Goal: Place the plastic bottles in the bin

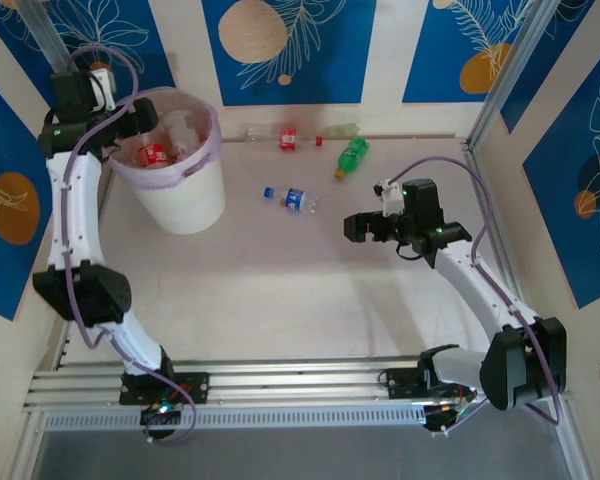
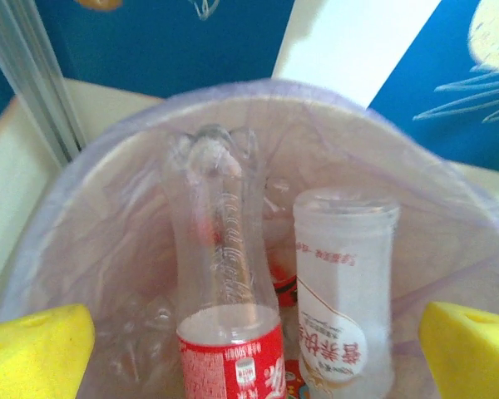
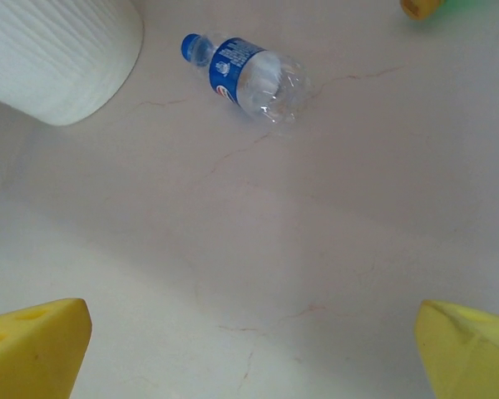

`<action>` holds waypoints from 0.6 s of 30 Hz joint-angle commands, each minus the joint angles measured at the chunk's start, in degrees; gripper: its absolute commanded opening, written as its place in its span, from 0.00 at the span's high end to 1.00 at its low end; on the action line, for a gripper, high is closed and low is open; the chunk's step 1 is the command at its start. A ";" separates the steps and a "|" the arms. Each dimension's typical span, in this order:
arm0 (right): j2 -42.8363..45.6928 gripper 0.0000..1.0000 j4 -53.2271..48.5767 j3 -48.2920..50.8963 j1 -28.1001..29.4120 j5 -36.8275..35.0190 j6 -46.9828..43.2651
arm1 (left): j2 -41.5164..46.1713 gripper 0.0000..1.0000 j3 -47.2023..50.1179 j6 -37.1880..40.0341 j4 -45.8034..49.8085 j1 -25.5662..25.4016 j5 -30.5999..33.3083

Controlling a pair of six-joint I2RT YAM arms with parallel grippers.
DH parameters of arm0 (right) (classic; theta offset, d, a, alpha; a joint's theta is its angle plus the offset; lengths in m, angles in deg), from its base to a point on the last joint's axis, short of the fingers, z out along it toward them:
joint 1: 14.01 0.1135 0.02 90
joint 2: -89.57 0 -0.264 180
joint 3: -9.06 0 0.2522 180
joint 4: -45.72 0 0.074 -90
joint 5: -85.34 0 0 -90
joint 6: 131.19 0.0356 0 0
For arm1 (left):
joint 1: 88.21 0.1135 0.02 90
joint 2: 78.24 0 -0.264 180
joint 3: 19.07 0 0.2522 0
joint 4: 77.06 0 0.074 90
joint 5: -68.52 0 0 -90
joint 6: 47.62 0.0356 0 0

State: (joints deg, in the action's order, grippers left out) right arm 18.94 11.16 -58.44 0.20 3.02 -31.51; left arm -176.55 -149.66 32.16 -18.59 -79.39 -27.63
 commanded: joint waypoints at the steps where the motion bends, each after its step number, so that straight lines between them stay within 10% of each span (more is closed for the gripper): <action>1: -3.12 0.00 -0.57 -3.72 1.31 0.02 -7.60 | 6.82 0.00 5.82 -2.61 -3.20 -0.12 1.48; 18: -33.90 0.01 1.65 -28.41 7.89 -1.18 -23.95 | 46.80 0.01 56.58 -16.94 -11.29 -6.12 -3.15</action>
State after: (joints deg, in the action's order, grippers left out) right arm -11.22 13.26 -82.37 6.63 2.56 -51.49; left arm -133.57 -97.05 19.92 -28.18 -83.85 -28.99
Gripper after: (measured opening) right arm 0.990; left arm 0.993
